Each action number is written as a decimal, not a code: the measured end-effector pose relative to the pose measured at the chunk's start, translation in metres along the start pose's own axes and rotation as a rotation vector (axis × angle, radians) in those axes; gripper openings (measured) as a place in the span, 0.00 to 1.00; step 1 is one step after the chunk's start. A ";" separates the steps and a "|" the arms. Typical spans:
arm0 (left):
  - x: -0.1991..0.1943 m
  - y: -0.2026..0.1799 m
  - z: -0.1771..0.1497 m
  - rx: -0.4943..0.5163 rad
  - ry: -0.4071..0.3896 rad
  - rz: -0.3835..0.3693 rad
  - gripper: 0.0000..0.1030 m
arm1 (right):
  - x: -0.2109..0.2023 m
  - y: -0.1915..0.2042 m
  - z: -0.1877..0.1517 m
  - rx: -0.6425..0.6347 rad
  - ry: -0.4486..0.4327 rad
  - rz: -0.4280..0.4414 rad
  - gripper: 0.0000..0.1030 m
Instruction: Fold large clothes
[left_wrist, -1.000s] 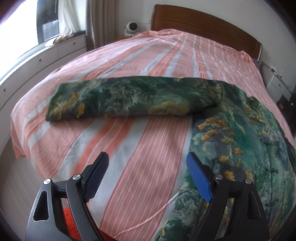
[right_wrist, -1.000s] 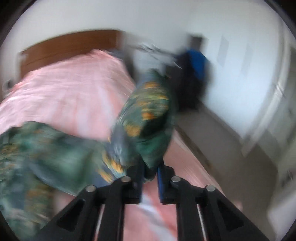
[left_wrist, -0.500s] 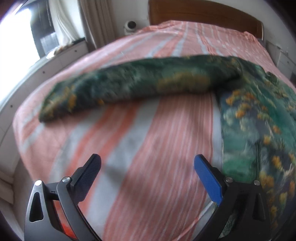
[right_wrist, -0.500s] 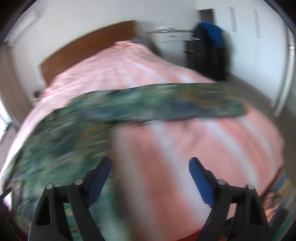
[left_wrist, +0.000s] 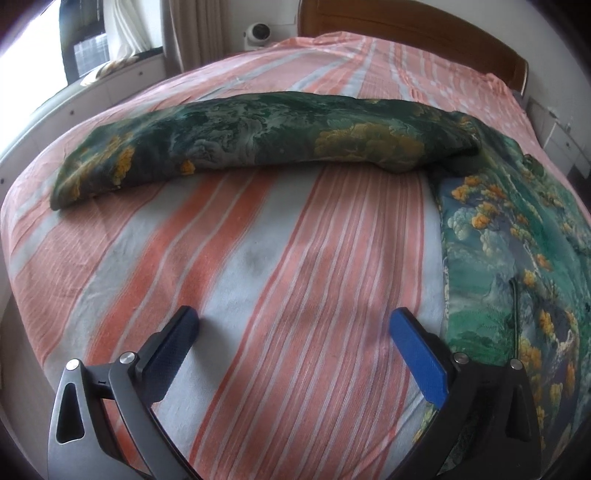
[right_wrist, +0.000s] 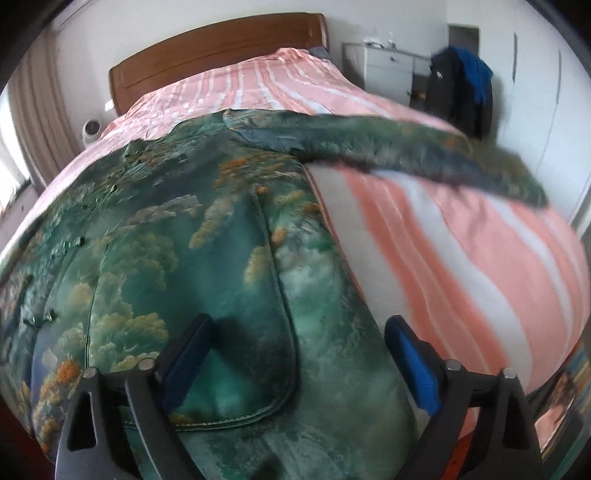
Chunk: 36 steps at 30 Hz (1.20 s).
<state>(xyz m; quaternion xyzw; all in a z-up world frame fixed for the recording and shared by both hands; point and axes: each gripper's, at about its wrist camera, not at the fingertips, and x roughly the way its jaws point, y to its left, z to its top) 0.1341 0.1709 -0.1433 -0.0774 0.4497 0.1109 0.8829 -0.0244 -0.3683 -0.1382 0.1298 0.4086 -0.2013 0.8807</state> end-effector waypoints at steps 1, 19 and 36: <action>0.000 -0.001 0.000 0.002 0.000 0.002 1.00 | 0.002 -0.005 -0.001 0.012 0.003 0.001 0.94; -0.045 0.005 -0.002 -0.034 -0.199 0.018 1.00 | -0.019 0.012 0.000 -0.074 -0.137 -0.211 0.97; -0.026 0.005 -0.003 -0.049 -0.149 0.081 1.00 | -0.042 -0.013 0.003 0.028 -0.220 -0.311 0.97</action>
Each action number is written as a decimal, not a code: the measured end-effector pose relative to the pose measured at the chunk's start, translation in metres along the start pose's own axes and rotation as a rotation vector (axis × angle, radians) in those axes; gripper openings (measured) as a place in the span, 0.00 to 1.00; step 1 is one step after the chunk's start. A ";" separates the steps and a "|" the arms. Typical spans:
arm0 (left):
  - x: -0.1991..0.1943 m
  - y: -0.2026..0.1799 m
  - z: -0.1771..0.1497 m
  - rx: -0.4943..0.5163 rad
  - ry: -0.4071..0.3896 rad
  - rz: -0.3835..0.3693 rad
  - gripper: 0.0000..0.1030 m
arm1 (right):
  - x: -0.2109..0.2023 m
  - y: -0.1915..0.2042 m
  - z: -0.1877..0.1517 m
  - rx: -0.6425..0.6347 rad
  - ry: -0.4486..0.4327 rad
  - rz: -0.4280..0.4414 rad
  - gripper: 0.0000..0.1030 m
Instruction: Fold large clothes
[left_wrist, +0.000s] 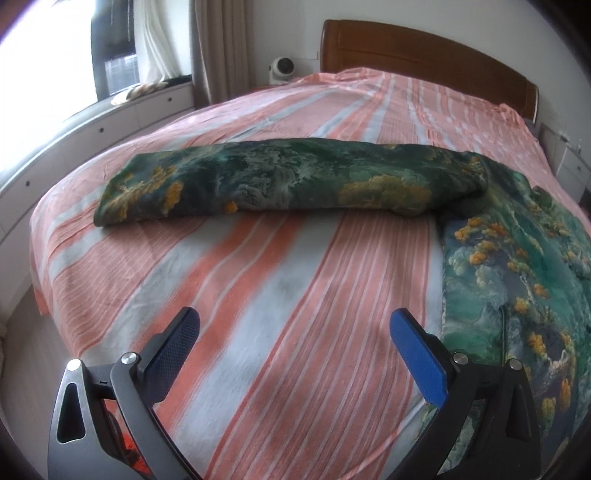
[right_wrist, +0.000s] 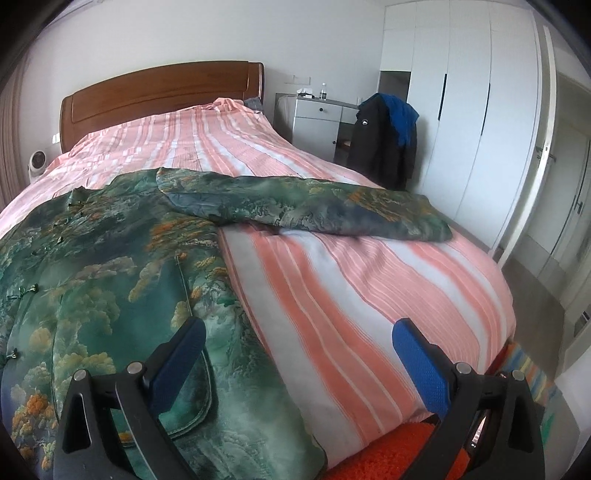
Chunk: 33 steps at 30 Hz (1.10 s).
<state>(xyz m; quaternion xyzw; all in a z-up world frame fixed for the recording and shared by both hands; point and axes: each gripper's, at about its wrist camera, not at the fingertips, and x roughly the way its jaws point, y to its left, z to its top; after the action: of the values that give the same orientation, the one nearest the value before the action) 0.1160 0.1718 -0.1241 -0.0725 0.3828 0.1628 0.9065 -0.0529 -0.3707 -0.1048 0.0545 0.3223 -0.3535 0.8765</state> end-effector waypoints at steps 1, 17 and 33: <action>0.000 0.000 0.000 -0.001 0.002 0.000 1.00 | 0.000 0.000 0.000 -0.003 0.002 -0.001 0.97; 0.003 0.003 -0.003 -0.005 0.018 0.004 1.00 | 0.006 0.005 -0.001 -0.012 0.022 0.018 0.97; 0.005 0.001 -0.004 0.000 0.027 0.005 1.00 | 0.010 0.005 -0.003 -0.002 0.044 0.027 0.97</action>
<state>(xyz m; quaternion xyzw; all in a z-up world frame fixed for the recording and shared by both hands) 0.1163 0.1731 -0.1308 -0.0735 0.3950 0.1641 0.9009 -0.0462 -0.3719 -0.1138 0.0657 0.3409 -0.3399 0.8740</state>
